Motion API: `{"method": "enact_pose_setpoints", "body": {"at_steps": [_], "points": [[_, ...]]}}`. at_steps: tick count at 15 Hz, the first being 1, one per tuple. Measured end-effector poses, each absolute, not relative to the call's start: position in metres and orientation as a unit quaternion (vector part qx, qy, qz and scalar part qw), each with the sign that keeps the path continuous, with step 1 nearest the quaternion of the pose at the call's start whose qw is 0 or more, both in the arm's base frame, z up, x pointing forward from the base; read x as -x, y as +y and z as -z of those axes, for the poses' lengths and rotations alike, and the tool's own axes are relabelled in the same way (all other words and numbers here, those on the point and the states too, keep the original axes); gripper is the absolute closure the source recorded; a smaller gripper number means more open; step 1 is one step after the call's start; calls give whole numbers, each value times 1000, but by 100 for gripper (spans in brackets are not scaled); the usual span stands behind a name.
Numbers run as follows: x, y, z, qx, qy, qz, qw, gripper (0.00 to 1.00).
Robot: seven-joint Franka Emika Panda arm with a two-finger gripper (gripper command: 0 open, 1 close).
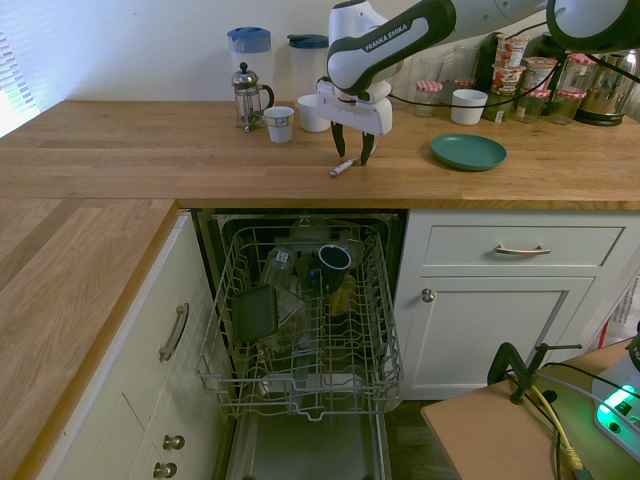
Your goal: Put the fork in the dishwasher
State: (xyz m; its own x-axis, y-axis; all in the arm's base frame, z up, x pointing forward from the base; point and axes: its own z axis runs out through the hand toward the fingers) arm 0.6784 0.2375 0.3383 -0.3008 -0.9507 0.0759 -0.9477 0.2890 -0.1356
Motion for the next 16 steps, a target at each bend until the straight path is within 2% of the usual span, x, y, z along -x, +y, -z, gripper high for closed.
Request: {"method": "enact_pose_setpoints", "body": {"at_steps": [16], "points": [[-681,236,-346,634,770,65,27,100]]}}
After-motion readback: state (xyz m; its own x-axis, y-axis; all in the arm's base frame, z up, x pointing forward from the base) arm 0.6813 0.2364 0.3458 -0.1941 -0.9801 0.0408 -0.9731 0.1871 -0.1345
